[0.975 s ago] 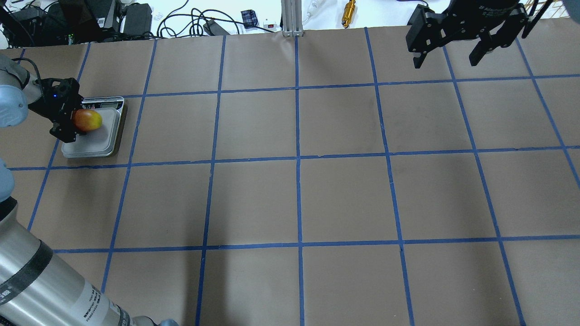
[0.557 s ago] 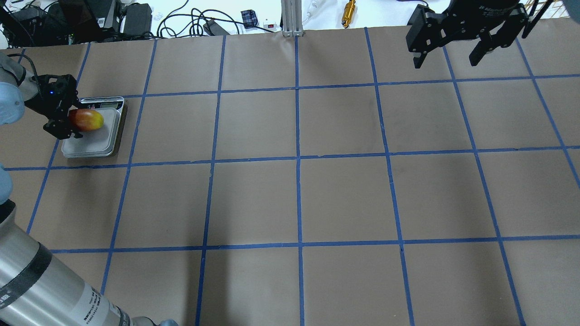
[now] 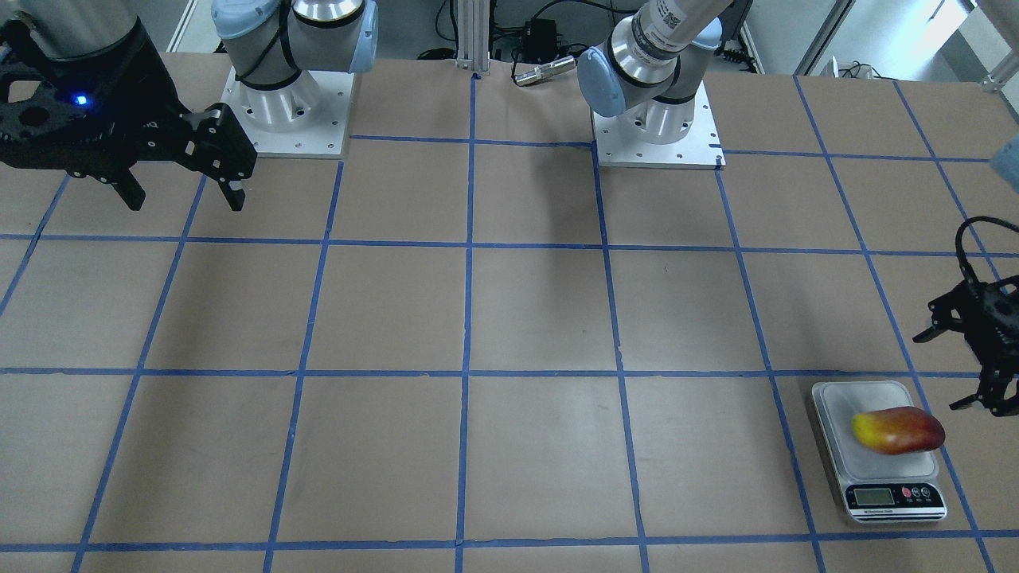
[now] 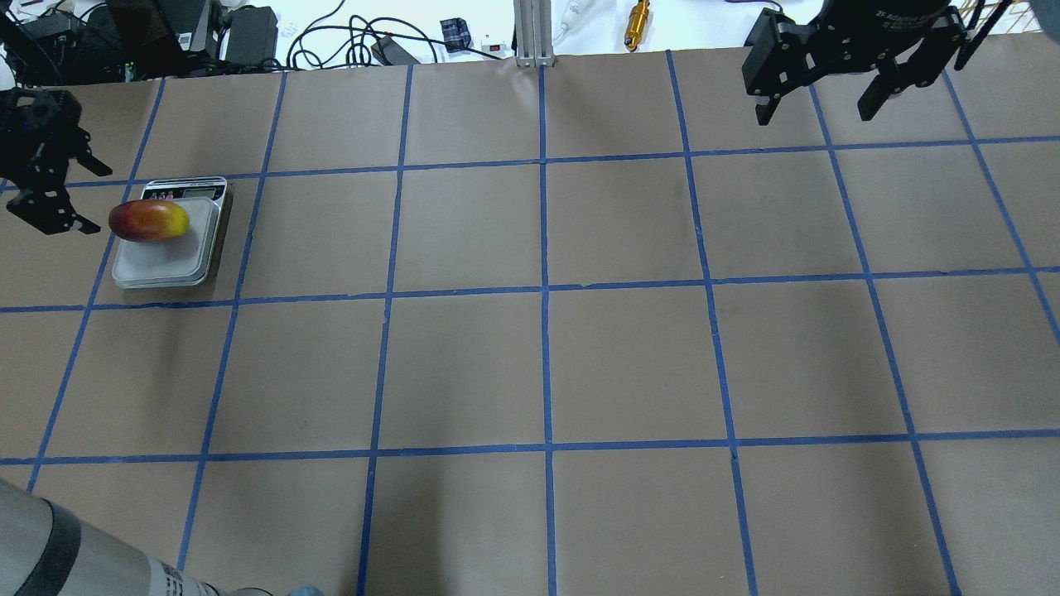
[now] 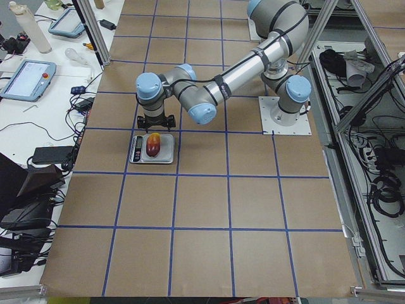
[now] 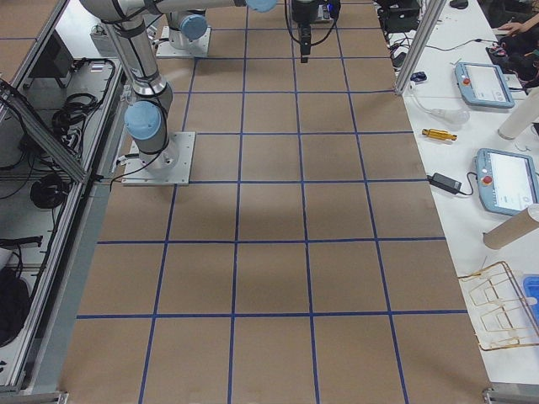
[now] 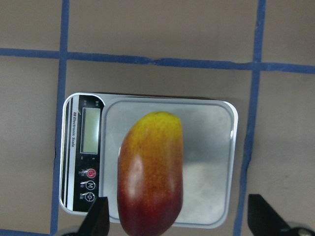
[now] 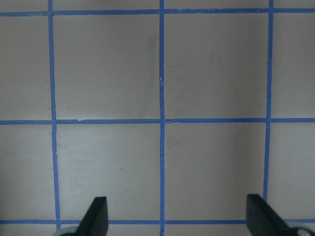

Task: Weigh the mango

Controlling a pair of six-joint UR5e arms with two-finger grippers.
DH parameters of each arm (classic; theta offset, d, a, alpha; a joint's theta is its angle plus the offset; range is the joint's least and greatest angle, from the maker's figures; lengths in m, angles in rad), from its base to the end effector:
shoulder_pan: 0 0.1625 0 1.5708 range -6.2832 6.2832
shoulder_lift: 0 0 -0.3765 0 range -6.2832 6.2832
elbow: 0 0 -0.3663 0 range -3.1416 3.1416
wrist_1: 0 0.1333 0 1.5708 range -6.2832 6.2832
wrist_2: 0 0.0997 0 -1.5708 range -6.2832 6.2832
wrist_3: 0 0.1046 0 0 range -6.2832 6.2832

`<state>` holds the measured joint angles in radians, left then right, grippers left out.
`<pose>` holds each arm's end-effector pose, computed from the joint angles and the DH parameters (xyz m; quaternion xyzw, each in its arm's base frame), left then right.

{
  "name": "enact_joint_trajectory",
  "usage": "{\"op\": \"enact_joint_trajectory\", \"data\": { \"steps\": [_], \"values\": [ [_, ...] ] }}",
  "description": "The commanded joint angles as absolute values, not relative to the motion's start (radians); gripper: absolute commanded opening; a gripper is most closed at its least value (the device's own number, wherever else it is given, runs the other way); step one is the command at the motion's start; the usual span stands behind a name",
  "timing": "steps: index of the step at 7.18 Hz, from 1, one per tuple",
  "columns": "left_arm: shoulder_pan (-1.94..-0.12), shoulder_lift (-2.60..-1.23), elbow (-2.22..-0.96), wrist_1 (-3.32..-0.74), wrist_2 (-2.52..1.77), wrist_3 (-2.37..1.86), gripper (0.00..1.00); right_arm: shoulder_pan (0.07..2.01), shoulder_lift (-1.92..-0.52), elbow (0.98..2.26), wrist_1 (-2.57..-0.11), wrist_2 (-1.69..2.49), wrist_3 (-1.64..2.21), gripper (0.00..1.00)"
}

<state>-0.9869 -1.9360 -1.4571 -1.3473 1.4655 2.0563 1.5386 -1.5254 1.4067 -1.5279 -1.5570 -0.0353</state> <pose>0.2027 -0.5684 0.3162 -0.6699 -0.7404 0.0475 0.0266 0.1190 -0.4922 0.4853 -0.0018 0.9993 -0.0381 0.0056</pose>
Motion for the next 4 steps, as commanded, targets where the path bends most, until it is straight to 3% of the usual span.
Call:
{"op": "enact_joint_trajectory", "data": {
  "steps": [1,4],
  "values": [
    [-0.983,-1.78,-1.465,-1.539,1.468,2.007,1.0,1.539,-1.526,1.407,-1.528,-1.557,-0.035,1.0],
    [-0.988,-1.636,-1.47,-1.666,1.539,1.962,1.0,1.539,-1.526,1.407,-1.528,-1.555,-0.035,1.0]
  ]
}}
